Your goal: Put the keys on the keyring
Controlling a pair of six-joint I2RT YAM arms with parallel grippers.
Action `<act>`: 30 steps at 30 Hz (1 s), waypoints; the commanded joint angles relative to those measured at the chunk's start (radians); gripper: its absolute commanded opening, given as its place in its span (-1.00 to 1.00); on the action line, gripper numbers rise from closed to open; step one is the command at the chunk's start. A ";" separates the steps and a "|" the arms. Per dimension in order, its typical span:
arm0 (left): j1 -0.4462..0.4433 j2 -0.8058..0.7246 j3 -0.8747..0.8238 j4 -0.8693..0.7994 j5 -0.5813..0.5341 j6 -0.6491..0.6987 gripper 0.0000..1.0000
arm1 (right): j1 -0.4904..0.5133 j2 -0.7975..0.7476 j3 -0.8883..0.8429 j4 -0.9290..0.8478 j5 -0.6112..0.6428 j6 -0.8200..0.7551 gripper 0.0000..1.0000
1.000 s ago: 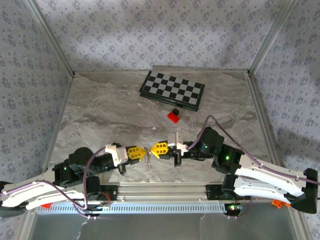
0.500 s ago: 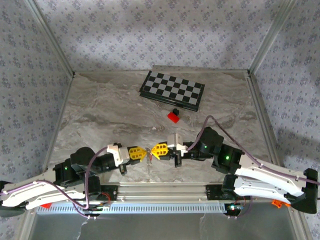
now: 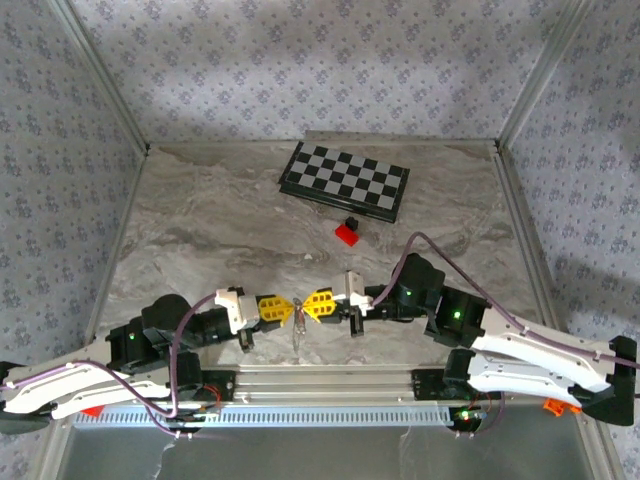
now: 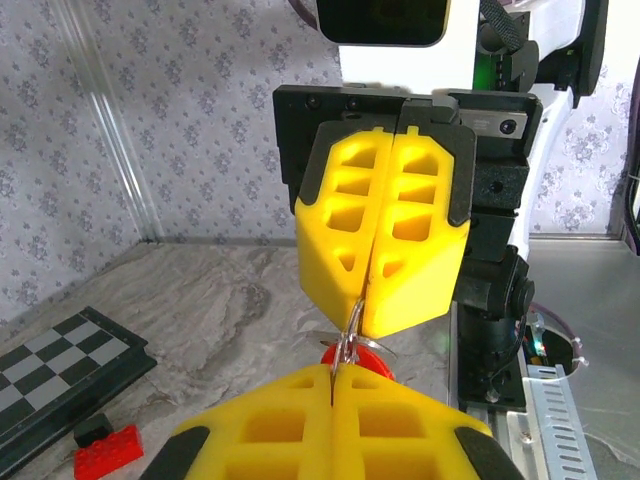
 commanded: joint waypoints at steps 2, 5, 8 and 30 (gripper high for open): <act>-0.007 -0.009 0.046 0.039 -0.001 -0.017 -1.00 | 0.034 0.009 0.042 -0.057 0.005 -0.052 -1.00; -0.008 -0.011 0.049 0.036 -0.004 -0.020 -1.00 | 0.047 0.011 0.048 -0.073 0.020 -0.069 -1.00; -0.007 -0.012 0.052 0.035 -0.003 -0.028 -1.00 | 0.057 0.012 0.053 -0.088 0.036 -0.085 -1.00; -0.007 -0.017 0.056 0.062 -0.010 -0.046 -1.00 | 0.085 -0.037 0.022 -0.122 0.143 -0.140 -1.00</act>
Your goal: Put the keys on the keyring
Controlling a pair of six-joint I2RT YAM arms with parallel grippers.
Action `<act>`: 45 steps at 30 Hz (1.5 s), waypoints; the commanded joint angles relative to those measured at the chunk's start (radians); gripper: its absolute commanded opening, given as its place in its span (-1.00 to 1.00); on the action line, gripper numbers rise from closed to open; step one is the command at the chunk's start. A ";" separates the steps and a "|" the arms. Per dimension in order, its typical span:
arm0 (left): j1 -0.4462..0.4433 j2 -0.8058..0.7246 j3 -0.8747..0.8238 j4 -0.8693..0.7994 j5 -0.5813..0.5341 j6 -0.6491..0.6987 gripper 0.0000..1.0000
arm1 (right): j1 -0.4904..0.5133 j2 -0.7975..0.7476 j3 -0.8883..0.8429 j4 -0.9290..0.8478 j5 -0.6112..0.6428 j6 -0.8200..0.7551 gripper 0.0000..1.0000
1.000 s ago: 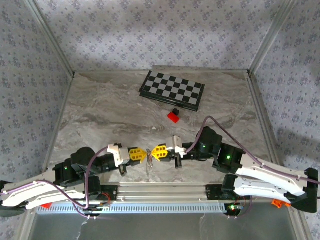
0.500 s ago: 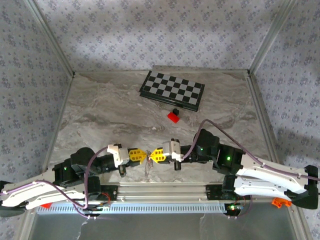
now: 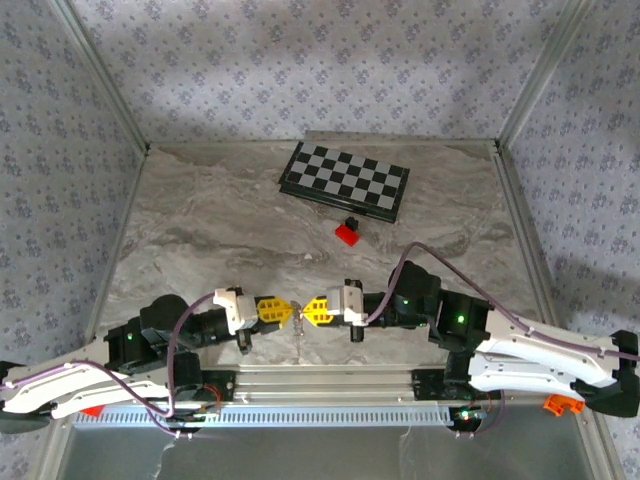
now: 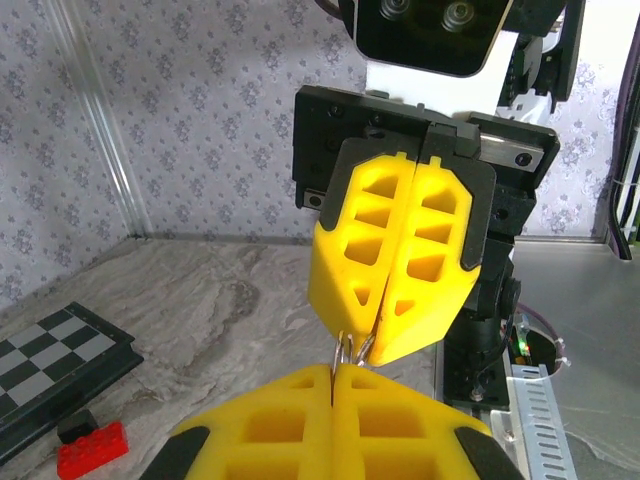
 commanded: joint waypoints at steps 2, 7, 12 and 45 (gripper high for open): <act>-0.003 -0.002 0.048 0.093 -0.026 -0.016 -1.00 | 0.010 -0.026 -0.006 -0.015 0.010 -0.008 -1.00; -0.002 0.026 0.043 0.125 -0.024 -0.022 -1.00 | 0.010 -0.041 -0.020 -0.008 0.021 -0.003 -1.00; -0.002 0.065 0.044 0.175 -0.045 -0.045 -1.00 | 0.012 -0.067 -0.041 -0.010 0.023 0.022 -0.86; -0.003 0.189 0.096 0.273 0.197 -0.027 -1.00 | -0.113 -0.241 -0.099 0.077 -0.192 0.215 -0.22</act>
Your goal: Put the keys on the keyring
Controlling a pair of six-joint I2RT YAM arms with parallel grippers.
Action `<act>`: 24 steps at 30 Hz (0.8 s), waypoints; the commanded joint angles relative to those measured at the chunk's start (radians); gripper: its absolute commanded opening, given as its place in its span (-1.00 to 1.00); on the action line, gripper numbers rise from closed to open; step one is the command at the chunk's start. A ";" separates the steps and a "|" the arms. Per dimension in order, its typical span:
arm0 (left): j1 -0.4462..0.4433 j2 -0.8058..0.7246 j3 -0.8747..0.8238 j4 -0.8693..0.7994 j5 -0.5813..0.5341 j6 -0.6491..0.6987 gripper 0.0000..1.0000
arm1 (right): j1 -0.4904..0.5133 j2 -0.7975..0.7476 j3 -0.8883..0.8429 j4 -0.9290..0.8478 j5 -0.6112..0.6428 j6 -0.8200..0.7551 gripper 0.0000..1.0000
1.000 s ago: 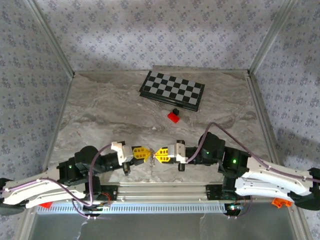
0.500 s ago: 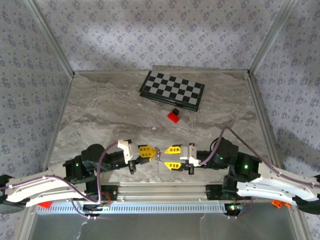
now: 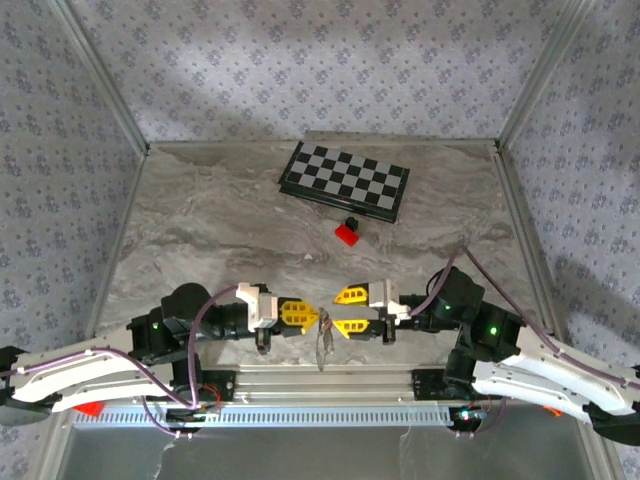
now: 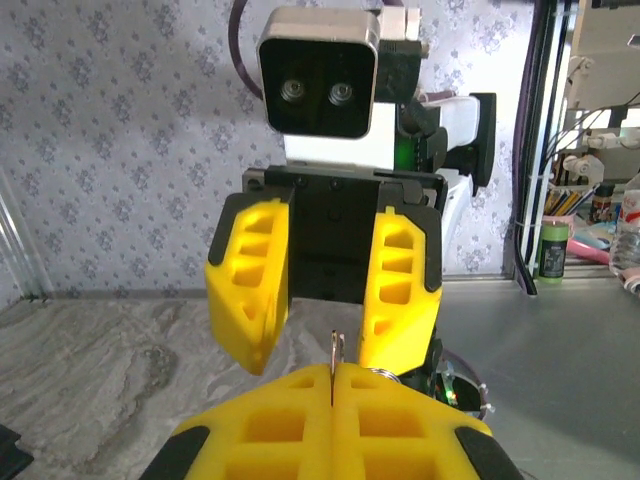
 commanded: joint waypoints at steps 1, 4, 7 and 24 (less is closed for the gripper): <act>-0.003 -0.003 0.032 0.063 -0.003 0.011 -1.00 | 0.001 -0.006 0.014 0.066 -0.045 0.034 -0.23; -0.003 0.000 0.027 0.068 -0.009 0.014 -1.00 | 0.002 -0.003 0.001 0.107 -0.037 0.051 -0.26; -0.004 0.003 0.024 0.069 -0.012 0.013 -1.00 | 0.002 0.003 -0.014 0.145 -0.019 0.069 -0.30; -0.002 0.003 0.014 0.081 -0.022 0.014 -1.00 | 0.009 0.034 -0.029 0.178 -0.012 0.076 -0.51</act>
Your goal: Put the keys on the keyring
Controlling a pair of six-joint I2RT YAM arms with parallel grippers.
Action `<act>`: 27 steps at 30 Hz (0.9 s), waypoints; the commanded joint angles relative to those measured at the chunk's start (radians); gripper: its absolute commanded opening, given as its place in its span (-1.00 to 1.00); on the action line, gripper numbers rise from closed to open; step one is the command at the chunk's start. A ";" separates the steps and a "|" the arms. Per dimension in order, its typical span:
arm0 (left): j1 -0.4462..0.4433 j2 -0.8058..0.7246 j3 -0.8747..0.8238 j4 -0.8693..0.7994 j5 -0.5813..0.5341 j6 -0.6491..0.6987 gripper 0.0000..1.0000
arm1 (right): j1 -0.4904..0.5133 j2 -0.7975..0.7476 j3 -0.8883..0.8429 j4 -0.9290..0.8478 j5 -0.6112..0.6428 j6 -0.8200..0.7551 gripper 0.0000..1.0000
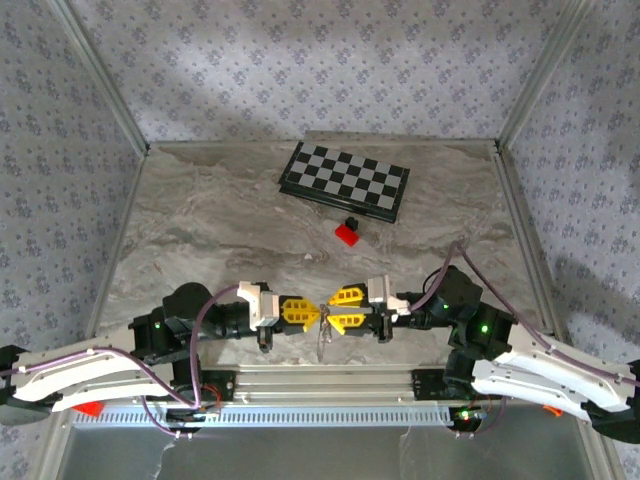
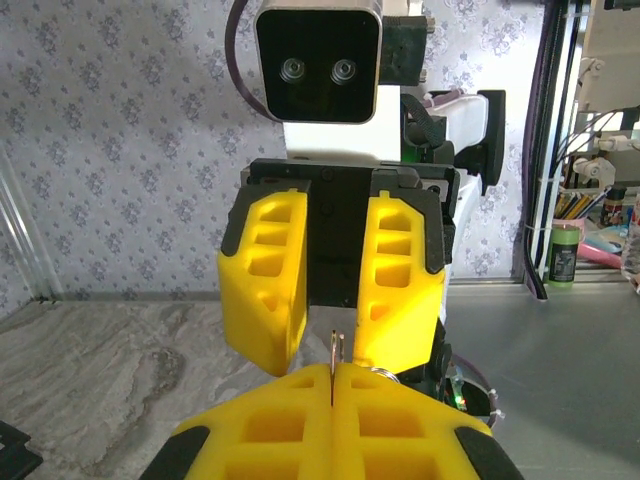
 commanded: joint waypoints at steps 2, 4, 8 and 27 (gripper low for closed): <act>-0.003 -0.008 0.017 0.062 -0.007 0.009 -1.00 | 0.009 0.001 -0.007 0.039 0.004 0.010 -0.56; -0.003 -0.006 0.019 0.059 -0.007 0.011 -1.00 | 0.009 0.004 -0.007 0.040 0.006 0.010 -0.60; -0.004 -0.002 0.022 0.056 -0.007 0.011 -1.00 | 0.009 0.007 -0.010 0.050 0.006 0.013 -0.66; -0.004 0.035 0.071 -0.100 -0.094 0.033 -0.87 | 0.010 0.045 0.122 -0.233 0.061 -0.046 -1.00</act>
